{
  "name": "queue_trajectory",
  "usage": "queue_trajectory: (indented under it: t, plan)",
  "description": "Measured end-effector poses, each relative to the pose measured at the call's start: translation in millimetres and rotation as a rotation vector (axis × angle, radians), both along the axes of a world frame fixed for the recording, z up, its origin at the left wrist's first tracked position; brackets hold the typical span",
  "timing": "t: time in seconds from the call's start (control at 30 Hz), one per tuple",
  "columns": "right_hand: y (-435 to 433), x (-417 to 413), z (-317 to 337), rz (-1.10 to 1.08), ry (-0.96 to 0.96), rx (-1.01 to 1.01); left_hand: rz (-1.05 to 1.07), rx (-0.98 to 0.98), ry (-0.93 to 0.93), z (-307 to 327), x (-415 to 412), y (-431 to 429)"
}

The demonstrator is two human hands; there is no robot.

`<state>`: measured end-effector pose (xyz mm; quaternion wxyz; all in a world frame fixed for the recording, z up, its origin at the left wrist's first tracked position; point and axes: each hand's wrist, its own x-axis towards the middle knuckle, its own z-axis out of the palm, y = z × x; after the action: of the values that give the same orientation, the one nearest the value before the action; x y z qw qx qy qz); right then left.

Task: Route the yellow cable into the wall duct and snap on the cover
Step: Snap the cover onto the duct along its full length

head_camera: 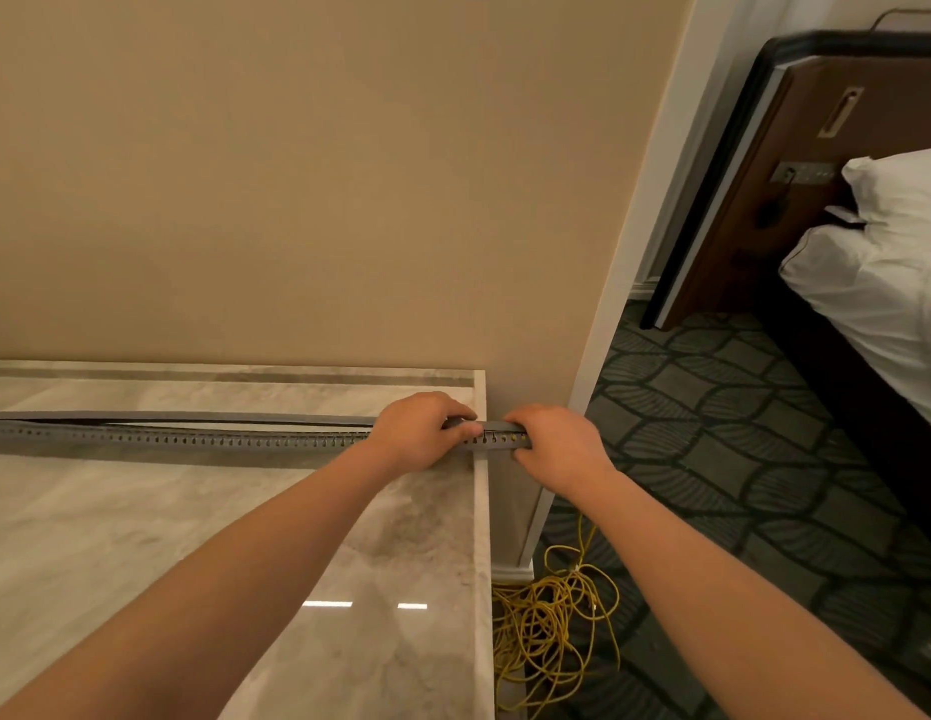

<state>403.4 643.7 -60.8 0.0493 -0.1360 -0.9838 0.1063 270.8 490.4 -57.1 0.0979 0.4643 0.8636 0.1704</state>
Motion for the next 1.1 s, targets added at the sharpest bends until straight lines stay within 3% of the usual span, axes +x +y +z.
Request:
queue_trajectory:
  t: [0.2,0.4,0.63,0.83,1.1]
  plan:
    - [-6.7,-1.6,3.7,-0.019,-0.034,-0.090,-0.147,-0.194,-0.183,13.8,-3.8,-8.2]
    - [-20.6,-11.7,9.7,0.093,-0.097,-0.130,-0.101,-0.092,-0.189,12.4,2.6,-12.5]
    - [-25.0,-18.6,13.8,0.066,-0.089,-0.258,-0.070,0.000,-0.068,1.1,9.8,-19.1]
    - [-21.7,-15.4,11.9,0.088,-0.073,-0.325,-0.102,0.003,-0.152,2.4,6.0,-24.4]
    - [-22.3,-16.2,6.1,0.099,-0.063,-0.347,-0.125,-0.086,0.296,-18.1,16.1,-32.5]
